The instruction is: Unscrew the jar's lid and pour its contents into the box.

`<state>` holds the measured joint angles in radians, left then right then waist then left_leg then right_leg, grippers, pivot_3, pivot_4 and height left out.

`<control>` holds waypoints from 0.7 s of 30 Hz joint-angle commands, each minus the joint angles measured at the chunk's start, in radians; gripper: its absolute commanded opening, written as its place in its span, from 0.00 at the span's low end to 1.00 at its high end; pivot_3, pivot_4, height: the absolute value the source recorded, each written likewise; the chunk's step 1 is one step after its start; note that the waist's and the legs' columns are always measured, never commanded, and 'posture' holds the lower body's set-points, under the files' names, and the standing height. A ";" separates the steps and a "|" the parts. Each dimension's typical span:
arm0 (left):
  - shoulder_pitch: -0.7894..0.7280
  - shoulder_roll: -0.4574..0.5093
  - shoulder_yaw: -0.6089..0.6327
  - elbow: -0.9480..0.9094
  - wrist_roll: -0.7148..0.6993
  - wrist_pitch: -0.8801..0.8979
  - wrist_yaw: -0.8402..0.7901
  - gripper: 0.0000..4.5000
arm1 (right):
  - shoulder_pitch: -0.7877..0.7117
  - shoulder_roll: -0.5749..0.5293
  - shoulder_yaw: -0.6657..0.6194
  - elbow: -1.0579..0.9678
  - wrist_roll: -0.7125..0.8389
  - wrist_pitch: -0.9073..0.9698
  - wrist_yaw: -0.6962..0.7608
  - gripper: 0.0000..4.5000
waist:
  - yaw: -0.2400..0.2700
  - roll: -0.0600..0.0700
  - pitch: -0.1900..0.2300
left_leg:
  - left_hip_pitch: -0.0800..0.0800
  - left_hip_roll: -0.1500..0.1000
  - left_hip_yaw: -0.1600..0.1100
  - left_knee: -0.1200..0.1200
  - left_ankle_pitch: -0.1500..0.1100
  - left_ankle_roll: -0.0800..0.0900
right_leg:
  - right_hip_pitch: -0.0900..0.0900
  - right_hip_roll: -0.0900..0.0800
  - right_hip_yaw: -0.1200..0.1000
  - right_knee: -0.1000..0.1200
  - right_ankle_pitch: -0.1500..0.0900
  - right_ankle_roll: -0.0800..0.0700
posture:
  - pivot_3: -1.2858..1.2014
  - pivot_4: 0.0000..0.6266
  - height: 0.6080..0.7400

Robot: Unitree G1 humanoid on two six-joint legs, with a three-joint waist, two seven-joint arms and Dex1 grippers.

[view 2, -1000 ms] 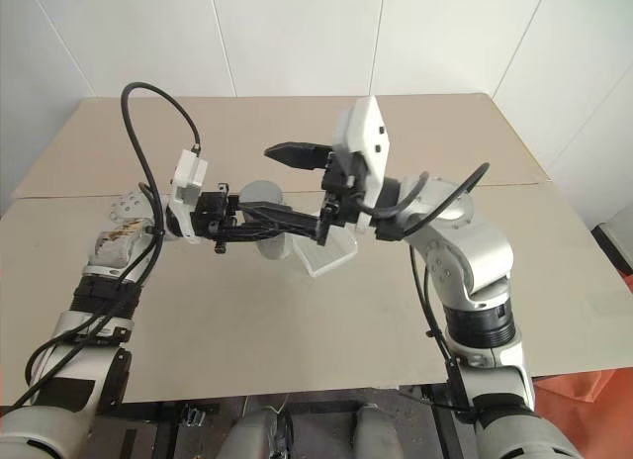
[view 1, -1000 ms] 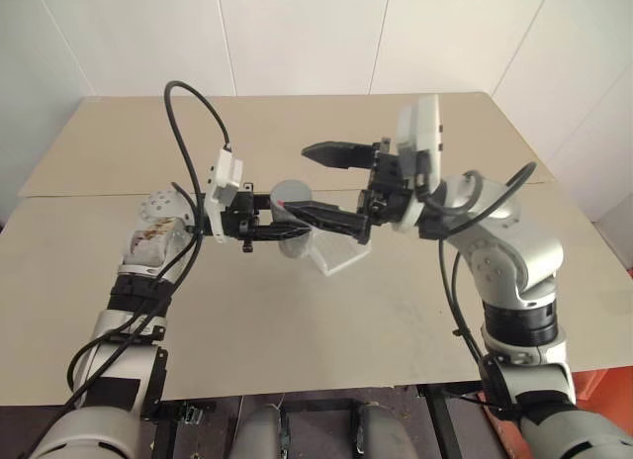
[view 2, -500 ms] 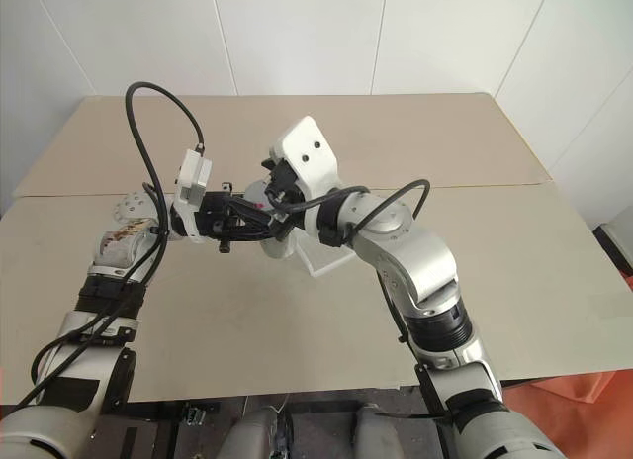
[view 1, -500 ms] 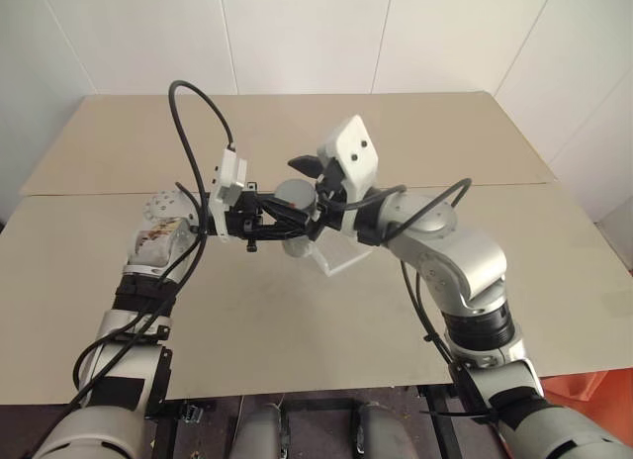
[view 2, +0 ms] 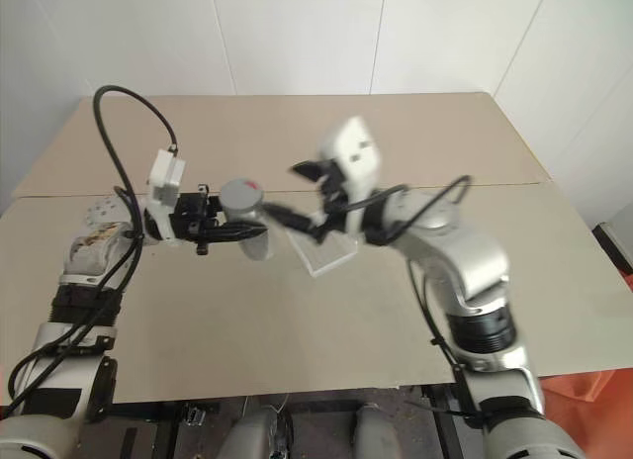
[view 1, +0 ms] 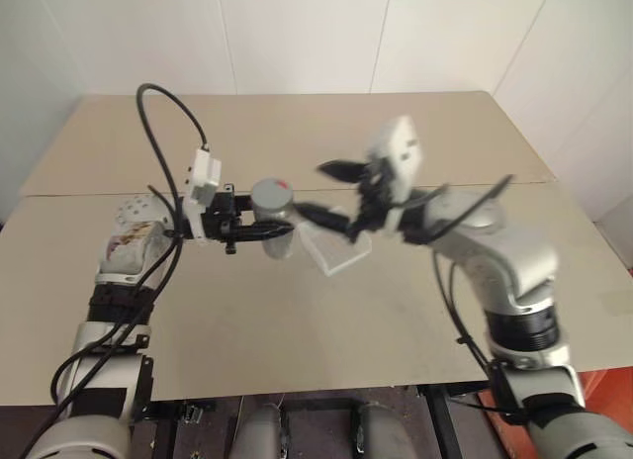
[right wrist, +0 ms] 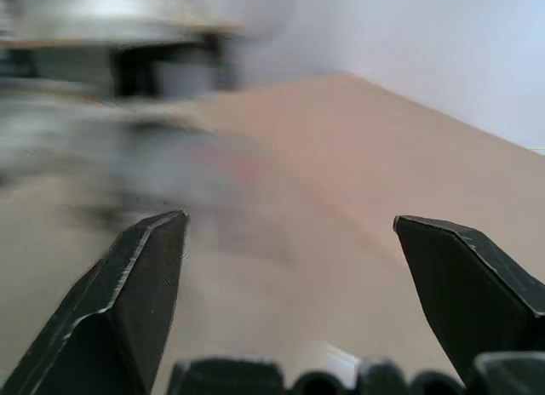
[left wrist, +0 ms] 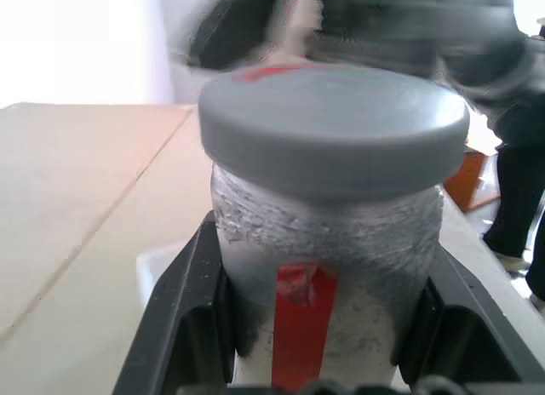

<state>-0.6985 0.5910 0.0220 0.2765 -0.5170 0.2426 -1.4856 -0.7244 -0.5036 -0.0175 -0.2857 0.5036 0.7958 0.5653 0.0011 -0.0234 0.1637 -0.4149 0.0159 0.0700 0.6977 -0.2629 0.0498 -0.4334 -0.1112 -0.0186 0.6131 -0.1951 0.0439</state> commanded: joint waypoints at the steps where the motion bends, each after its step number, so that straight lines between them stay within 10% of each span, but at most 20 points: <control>1: -0.015 0.001 0.017 -0.044 -0.024 -0.004 -0.010 0.43 | 0.019 -0.010 -0.019 -0.066 0.018 -0.026 0.022 0.99 | -0.002 0.000 0.000 | 0.000 0.000 0.000 0.000 0.000 0.000 | 0.000 0.000 0.000 0.000 0.000 0.000 | 0.52 0.24 1.00; 21: -0.096 -0.108 -0.024 0.061 0.031 -0.074 -0.004 0.43 | -0.103 0.149 0.212 -0.151 0.007 0.008 -0.023 0.99 | -0.014 0.000 0.000 | 0.000 0.000 0.000 0.000 0.000 -0.001 | -0.001 0.001 0.002 0.001 0.000 0.000 | 0.52 0.24 1.00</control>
<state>-0.7688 0.4787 -0.0074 0.3457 -0.4856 0.1826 -1.4787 -0.7990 -0.3621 0.1885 -0.4418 0.5424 0.8351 0.5523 -0.0133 -0.0234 0.1636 -0.4150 0.0159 0.0698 0.6981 -0.2624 0.0491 -0.4346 -0.1097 -0.0165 0.6145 -0.1950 0.0440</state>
